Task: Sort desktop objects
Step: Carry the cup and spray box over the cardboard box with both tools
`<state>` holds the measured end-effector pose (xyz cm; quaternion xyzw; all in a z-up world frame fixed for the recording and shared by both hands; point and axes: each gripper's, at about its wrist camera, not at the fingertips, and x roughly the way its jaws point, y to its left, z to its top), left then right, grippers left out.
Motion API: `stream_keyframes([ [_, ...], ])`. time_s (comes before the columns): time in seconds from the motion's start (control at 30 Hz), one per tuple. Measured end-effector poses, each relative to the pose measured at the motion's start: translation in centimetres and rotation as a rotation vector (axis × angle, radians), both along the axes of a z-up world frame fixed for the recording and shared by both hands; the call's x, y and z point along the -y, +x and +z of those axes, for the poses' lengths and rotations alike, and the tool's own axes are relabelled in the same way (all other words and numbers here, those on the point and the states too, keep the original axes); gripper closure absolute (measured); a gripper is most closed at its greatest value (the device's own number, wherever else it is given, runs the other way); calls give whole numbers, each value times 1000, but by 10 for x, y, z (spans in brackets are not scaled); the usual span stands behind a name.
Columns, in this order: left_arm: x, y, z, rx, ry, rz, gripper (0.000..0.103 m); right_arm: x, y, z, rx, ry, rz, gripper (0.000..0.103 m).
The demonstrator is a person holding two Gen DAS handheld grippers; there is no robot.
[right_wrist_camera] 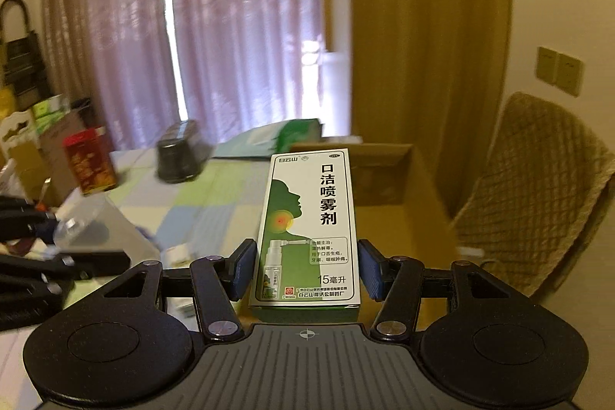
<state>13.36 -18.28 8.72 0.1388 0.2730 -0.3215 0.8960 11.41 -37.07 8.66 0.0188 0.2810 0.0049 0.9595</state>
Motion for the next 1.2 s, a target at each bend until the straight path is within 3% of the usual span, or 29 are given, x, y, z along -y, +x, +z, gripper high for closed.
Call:
stream_keyframes([
  [0.23, 61, 38, 9, 19, -30, -82, 76, 51, 24, -10, -34, -7, -59, 48],
  [0.4, 96, 59, -4, 11, -4, -128, 76, 74, 33, -21, -66, 3, -78, 48],
  [0.83, 129, 81, -59, -34, 100, -176, 76, 81, 52, -55, -119, 27, -69, 48],
  [1.1, 126, 84, -69, -44, 115, -169, 76, 86, 54, -63, -135, 23, -75, 48],
  [1.2, 122, 83, -67, -32, 108, -157, 69, 86, 54, -64, -137, 21, -74, 48],
])
